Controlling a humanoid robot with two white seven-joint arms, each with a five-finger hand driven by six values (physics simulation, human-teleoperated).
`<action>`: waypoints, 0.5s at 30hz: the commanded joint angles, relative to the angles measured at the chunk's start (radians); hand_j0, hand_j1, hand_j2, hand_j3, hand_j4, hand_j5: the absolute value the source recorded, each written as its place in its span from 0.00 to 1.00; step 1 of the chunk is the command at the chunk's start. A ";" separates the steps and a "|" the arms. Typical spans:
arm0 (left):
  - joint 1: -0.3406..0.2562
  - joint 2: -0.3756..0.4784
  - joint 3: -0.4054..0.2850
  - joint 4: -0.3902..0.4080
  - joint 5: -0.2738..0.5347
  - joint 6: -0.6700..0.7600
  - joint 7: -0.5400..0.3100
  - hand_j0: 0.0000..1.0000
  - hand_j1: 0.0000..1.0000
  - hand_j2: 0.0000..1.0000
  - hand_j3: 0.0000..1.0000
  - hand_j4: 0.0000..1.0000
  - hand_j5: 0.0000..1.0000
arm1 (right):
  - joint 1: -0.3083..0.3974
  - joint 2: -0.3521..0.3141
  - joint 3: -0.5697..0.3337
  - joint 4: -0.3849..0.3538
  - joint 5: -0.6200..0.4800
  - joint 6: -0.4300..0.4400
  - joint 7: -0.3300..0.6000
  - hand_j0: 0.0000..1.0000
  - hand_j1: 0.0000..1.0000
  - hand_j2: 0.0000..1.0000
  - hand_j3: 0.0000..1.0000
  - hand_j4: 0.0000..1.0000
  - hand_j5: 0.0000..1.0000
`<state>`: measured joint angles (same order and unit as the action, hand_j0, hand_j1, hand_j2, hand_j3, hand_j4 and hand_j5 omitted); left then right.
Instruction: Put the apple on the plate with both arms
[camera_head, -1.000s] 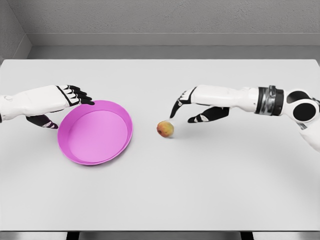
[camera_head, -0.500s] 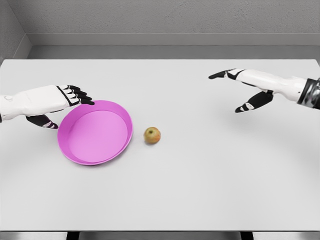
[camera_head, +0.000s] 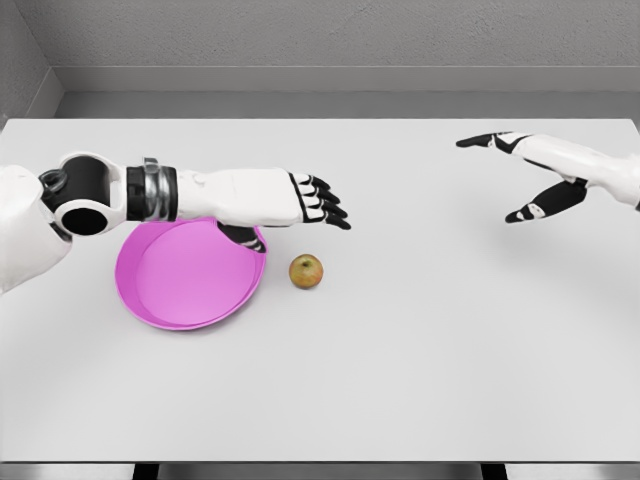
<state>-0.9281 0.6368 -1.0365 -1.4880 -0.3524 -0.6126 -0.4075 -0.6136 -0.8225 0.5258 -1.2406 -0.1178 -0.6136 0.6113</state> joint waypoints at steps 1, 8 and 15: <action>0.000 -0.032 -0.028 0.008 -0.005 0.002 -0.005 1.00 1.00 1.00 1.00 1.00 1.00 | 0.003 0.000 -0.007 -0.002 -0.008 0.003 0.000 1.00 1.00 1.00 1.00 1.00 1.00; 0.006 -0.049 -0.030 0.060 -0.005 0.002 -0.002 1.00 1.00 1.00 1.00 1.00 1.00 | 0.005 0.006 -0.007 -0.002 -0.008 0.003 0.000 1.00 1.00 1.00 1.00 1.00 1.00; 0.012 -0.046 -0.060 0.060 -0.005 0.002 -0.001 0.95 0.95 0.95 0.95 0.95 0.95 | 0.006 0.003 -0.006 -0.002 -0.008 0.003 0.000 1.00 1.00 1.00 1.00 1.00 1.00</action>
<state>-0.9158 0.5902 -1.0854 -1.4289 -0.3628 -0.6127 -0.4089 -0.6075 -0.8170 0.5194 -1.2420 -0.1179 -0.6136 0.6113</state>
